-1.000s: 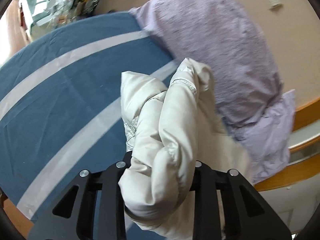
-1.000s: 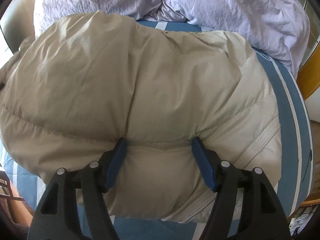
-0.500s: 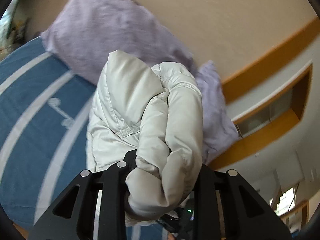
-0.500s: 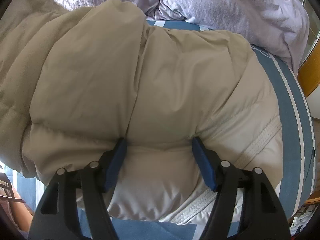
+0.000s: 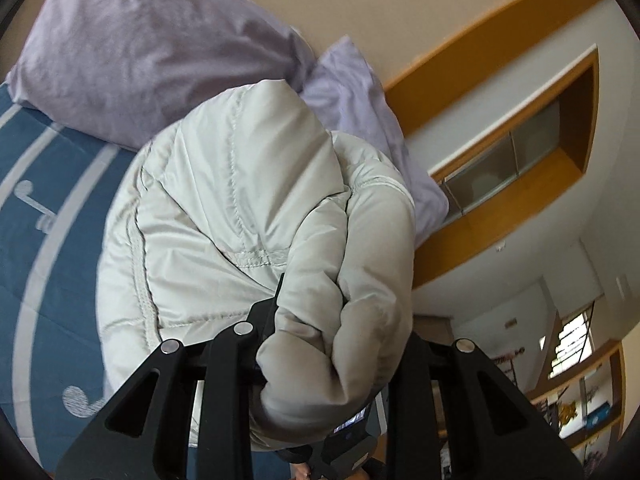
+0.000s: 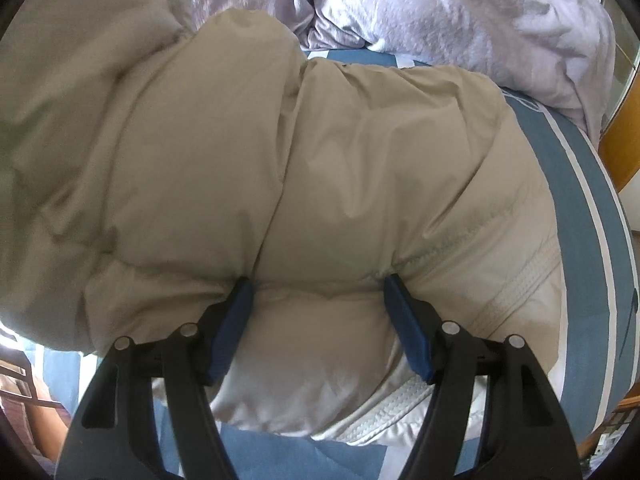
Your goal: Fold large clothes
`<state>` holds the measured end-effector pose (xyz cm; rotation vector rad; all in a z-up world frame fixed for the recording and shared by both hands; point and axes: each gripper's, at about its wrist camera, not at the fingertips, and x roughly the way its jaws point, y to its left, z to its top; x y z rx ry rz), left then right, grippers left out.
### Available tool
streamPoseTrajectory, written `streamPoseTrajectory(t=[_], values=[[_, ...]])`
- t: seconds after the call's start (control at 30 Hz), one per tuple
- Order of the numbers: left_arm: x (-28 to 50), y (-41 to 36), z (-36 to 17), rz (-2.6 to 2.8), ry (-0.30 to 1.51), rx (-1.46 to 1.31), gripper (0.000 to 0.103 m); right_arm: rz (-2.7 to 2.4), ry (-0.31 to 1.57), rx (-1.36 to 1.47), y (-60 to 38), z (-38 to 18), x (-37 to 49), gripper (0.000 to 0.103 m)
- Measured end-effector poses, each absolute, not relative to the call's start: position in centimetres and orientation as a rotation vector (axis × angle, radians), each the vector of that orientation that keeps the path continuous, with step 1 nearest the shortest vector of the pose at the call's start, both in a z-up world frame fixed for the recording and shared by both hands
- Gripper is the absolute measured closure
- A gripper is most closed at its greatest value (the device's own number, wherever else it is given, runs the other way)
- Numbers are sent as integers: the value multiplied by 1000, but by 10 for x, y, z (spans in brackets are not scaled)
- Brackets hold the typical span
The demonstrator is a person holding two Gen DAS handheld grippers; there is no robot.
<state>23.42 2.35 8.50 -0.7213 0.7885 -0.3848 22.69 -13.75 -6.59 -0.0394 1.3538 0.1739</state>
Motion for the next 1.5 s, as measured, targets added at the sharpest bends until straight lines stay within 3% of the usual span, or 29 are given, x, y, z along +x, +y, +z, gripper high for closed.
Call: streamPoseTrajectory(t=[1.0, 1.1, 1.3, 1.5], values=[[251, -133, 24, -481, 1039, -329, 74, 6, 1275, 51, -235, -17, 172, 39], [246, -135, 26, -475, 1041, -288, 70, -19, 1276, 62, -243, -15, 168, 39], [235, -123, 50, -491, 1000, -296, 34, -33, 1268, 71, -255, -11, 170, 39], [223, -107, 73, -450, 944, -255, 30, -34, 1256, 73, -257, -5, 168, 39]])
